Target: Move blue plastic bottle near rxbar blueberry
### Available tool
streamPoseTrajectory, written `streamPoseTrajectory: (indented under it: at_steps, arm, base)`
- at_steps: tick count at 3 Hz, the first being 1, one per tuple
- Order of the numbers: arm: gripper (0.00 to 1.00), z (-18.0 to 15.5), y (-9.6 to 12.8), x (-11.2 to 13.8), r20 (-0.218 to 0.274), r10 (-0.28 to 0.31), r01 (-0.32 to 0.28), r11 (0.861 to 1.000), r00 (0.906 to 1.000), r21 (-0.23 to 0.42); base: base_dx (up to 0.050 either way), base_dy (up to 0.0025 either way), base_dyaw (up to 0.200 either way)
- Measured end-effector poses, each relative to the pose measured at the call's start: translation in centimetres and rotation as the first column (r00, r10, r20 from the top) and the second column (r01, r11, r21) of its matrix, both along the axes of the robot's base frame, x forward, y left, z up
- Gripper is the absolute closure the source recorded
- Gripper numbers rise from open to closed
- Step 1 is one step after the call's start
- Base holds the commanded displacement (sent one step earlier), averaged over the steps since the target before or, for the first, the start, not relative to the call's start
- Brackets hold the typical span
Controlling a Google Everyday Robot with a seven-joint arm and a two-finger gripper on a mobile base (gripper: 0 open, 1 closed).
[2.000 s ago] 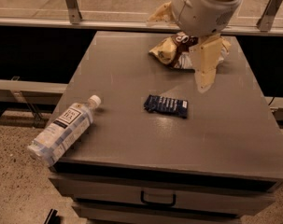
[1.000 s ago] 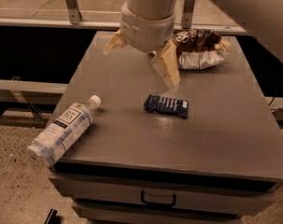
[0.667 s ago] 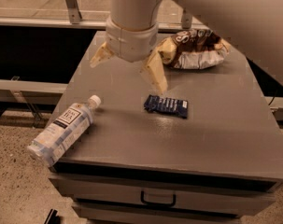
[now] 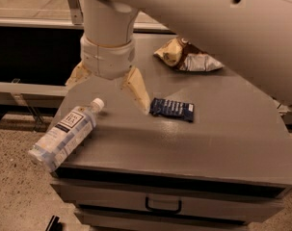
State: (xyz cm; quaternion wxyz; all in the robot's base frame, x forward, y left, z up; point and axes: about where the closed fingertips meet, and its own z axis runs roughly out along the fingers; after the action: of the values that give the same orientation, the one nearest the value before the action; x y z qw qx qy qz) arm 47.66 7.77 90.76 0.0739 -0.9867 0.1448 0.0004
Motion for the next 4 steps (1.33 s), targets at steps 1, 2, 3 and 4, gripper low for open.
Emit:
streamPoseTrajectory:
  at_steps: [1, 2, 3, 4]
  arm:
    - [0.0, -0.4, 1.6, -1.0, 0.0, 0.05, -0.05, 0.999, 0.9988, 0.014]
    - [0.0, -1.6, 2.4, -0.8, -0.001, 0.093, -0.093, 0.996, 0.9957, 0.009]
    - [0.0, -2.4, 2.7, -0.5, -0.005, 0.121, -0.121, 0.993, 0.9926, 0.011]
    - [0.0, -3.2, 2.8, -0.4, -0.007, 0.137, -0.137, 0.991, 0.9905, 0.005]
  base:
    - [0.0, 0.0, 0.0]
    - [0.0, 0.0, 0.0]
    - [0.0, 0.0, 0.0]
    - [0.0, 0.0, 0.0]
